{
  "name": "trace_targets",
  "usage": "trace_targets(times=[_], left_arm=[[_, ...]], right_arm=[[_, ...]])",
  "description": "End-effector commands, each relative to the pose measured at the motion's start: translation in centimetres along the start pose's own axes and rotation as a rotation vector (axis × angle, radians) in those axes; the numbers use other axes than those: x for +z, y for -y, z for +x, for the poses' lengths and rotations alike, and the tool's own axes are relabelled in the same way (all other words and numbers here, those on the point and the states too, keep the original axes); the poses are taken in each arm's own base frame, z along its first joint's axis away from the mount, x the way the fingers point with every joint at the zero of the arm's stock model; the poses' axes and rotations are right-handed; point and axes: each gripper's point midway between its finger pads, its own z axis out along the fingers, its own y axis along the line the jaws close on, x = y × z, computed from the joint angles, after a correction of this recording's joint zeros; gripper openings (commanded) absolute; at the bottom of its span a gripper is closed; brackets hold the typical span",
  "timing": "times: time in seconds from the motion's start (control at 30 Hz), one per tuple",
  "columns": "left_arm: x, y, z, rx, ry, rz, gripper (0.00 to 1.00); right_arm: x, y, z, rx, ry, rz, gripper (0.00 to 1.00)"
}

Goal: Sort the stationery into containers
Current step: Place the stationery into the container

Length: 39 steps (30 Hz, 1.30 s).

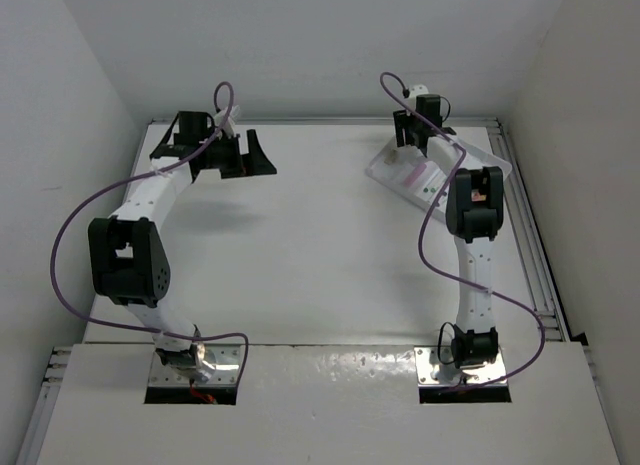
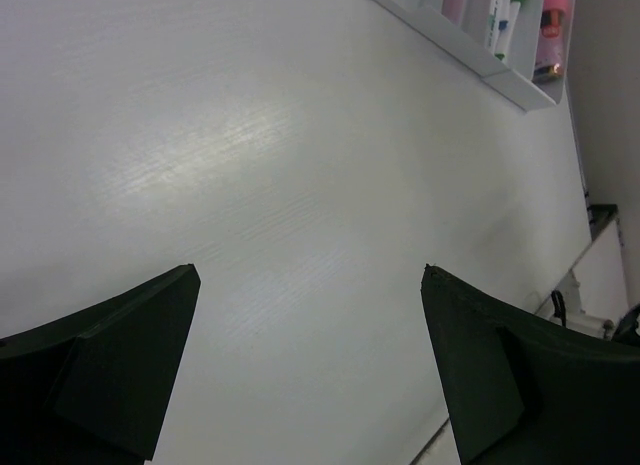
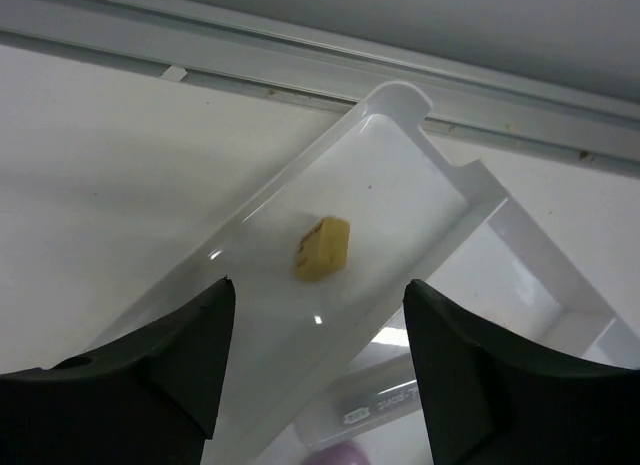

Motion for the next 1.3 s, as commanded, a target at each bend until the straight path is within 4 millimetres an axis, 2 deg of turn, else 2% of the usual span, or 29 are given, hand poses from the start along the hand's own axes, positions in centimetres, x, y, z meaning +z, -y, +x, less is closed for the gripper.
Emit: trace_targets(times=[0.0,0.03,0.1,0.13,0.17,0.2,0.23,0.27,0.3,0.33,0.37,0.4,0.43,0.47,0.5,0.53,0.57,0.6,0.67,0.7,0.73,0.77,0.83,0.97,1.27], left_arm=[[-1.6,-0.5,-4.0,0.118,0.075,-0.097,1.00],[-2.1,-0.3,-4.6,0.135,0.072,-0.120,1.00],[-2.8,-0.8,-5.4,0.176,0.075,-0.173,1.00],[-3.1,-0.8,-5.3,0.180,0.062,-0.186,1.00],[-3.5,-1.0,-5.3,0.181,0.057,-0.199,1.00],[-3.9,-1.4,-5.3,0.195,0.051,-0.216,1.00],[-4.5,-1.6,-4.8,0.188,0.039,-0.236,1.00],[-5.0,-1.9,-4.6,0.187,0.038,-0.252,1.00],[-5.8,-2.5,-3.8,0.192,0.033,-0.280,1.00],[-6.3,-2.7,-3.5,0.211,0.032,-0.308,1.00],[-7.1,-2.3,-3.2,0.227,0.040,-0.320,1.00],[-8.2,-3.6,-2.8,0.213,0.043,-0.361,1.00],[-8.5,-4.3,-1.6,0.202,0.022,-0.385,1.00],[-9.0,-5.0,-1.0,0.206,0.012,-0.419,1.00],[-9.9,-4.7,-0.9,0.214,0.029,-0.436,1.00],[-9.9,-5.3,0.5,0.198,0.005,-0.455,1.00],[-10.4,-5.1,0.8,0.199,0.012,-0.462,1.00],[-10.6,-5.4,1.2,0.220,0.002,-0.467,1.00],[-11.0,-5.4,2.0,0.219,-0.003,-0.471,1.00],[-11.2,-5.3,2.1,0.223,0.003,-0.472,1.00],[-11.3,-5.4,2.5,0.223,0.000,-0.475,1.00],[-11.7,-4.9,2.2,0.236,0.030,-0.476,1.00],[-12.2,-4.8,2.2,0.247,0.049,-0.488,1.00],[-13.0,-4.6,2.6,0.261,0.078,-0.511,1.00],[-13.9,-4.8,4.6,0.266,0.109,-0.550,1.00]], right_arm=[[-2.9,-0.5,-5.8,0.012,0.105,-0.036,0.69],[-4.8,-0.5,-7.5,0.010,0.122,-0.047,0.71],[-6.9,-1.6,-8.3,0.005,0.125,-0.092,0.75],[-9.9,-1.4,-10.6,0.010,0.164,-0.096,0.78],[-11.2,-1.3,-10.5,0.009,0.154,-0.098,0.78],[-12.8,-2.1,-10.0,0.005,0.116,-0.146,0.78],[-14.7,-3.0,-10.4,0.032,0.110,-0.199,0.79],[-18.2,-3.4,-11.3,0.035,0.124,-0.231,0.79],[-22.0,-5.1,-9.8,0.032,0.074,-0.332,0.79],[-24.4,-6.4,-7.6,0.020,0.000,-0.404,0.79],[-26.4,-7.4,-6.4,0.009,-0.024,-0.452,0.79],[-28.1,-7.9,-5.2,-0.042,-0.030,-0.471,0.79],[-31.0,-8.8,-2.0,-0.092,-0.057,-0.493,0.79],[-32.3,-9.1,-0.3,-0.108,-0.066,-0.498,0.80],[-33.3,-9.2,1.2,-0.122,-0.071,-0.496,0.80],[-34.9,-9.1,4.2,-0.121,-0.102,-0.495,0.81],[-35.4,-8.7,5.3,-0.112,-0.111,-0.484,0.81],[-35.7,-8.6,7.5,-0.094,-0.151,-0.480,0.81],[-36.8,-7.6,8.0,-0.033,-0.134,-0.451,0.81],[-36.9,-7.4,9.2,-0.010,-0.156,-0.447,0.81],[-37.1,-7.2,9.4,0.006,-0.151,-0.440,0.82],[-37.5,-6.9,9.4,0.018,-0.140,-0.429,0.82],[-37.5,-6.1,10.0,0.033,-0.151,-0.399,0.82],[-37.4,-4.9,9.8,0.112,-0.171,-0.350,0.81],[-37.4,-4.6,8.9,0.168,-0.130,-0.346,0.82]])
